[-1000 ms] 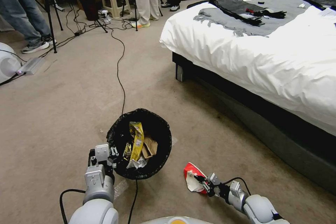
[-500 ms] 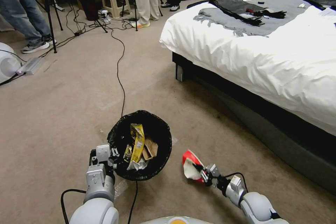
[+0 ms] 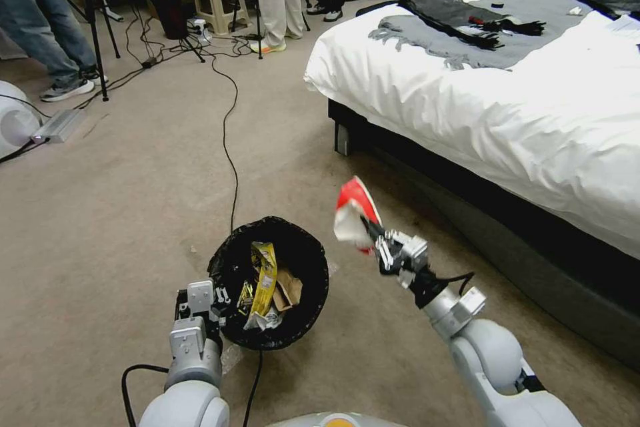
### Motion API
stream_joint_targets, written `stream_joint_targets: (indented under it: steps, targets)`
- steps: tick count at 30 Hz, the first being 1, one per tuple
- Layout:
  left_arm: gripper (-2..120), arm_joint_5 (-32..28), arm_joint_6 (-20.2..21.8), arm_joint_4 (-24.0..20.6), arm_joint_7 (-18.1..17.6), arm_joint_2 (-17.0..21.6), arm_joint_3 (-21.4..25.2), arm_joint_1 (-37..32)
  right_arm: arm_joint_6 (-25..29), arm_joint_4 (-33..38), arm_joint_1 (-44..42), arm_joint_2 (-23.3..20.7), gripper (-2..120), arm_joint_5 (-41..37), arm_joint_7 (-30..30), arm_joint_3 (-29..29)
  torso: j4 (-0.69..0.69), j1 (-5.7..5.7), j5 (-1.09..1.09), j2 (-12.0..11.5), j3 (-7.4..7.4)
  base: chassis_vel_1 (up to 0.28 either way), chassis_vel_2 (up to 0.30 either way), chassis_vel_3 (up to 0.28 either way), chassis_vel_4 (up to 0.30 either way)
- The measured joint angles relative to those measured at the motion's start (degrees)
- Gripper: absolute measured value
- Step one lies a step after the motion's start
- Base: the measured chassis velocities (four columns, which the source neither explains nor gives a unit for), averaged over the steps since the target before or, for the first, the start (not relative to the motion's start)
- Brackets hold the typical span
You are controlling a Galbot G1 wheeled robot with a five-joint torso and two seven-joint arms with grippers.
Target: Pick up the trash bin, then pick up the garbage from the floor and place it into the trash bin.
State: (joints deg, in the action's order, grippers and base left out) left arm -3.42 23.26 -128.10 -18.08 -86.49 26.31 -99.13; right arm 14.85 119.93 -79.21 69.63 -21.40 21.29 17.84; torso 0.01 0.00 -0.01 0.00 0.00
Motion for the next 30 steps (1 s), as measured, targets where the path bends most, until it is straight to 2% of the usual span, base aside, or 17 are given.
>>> stream_joint_targets:
  steps: [6,9,14,20,22,30]
  targets:
    - [0,0.5,-0.2,0.0,0.0,0.0,-0.7,-0.1,0.2,5.1,-0.9,-2.2,0,0.1,0.1,-2.9,-0.01,0.00,0.01,0.0,0.00,0.000,0.000,0.000,0.000]
    - [0,0.8,-0.2,0.0,0.1,0.0,-1.0,-0.1,0.2,5.9,-0.9,-3.0,0,0.7,0.4,-3.5,-0.01,0.00,0.00,0.0,0.00,0.000,0.000,0.000,0.000]
    - [0,1.3,0.0,-0.4,0.1,0.1,-1.4,0.0,-0.7,6.7,-0.6,-6.8,0,3.1,0.9,-7.7,-0.01,0.00,0.01,0.0,0.00,0.000,0.000,0.000,0.000]
    - [0,1.4,0.6,-1.2,0.1,-0.3,-2.1,-0.3,-0.9,4.0,0.1,-7.9,0,6.3,0.8,-13.0,0.00,0.00,0.01,0.0,0.00,0.000,0.000,0.000,0.000]
    - [0,1.5,0.8,-1.9,0.1,-0.5,-2.5,-0.7,-1.2,0.2,0.9,-7.3,0,7.9,0.6,-16.5,0.00,0.00,0.01,0.0,0.00,0.000,0.000,0.000,0.000]
    - [0,1.5,1.1,-2.9,0.2,-0.4,-2.3,-1.1,-1.7,-5.5,2.1,-6.2,0,8.7,-0.1,-18.9,-0.01,0.00,0.01,0.0,0.00,0.000,0.000,0.000,0.000]
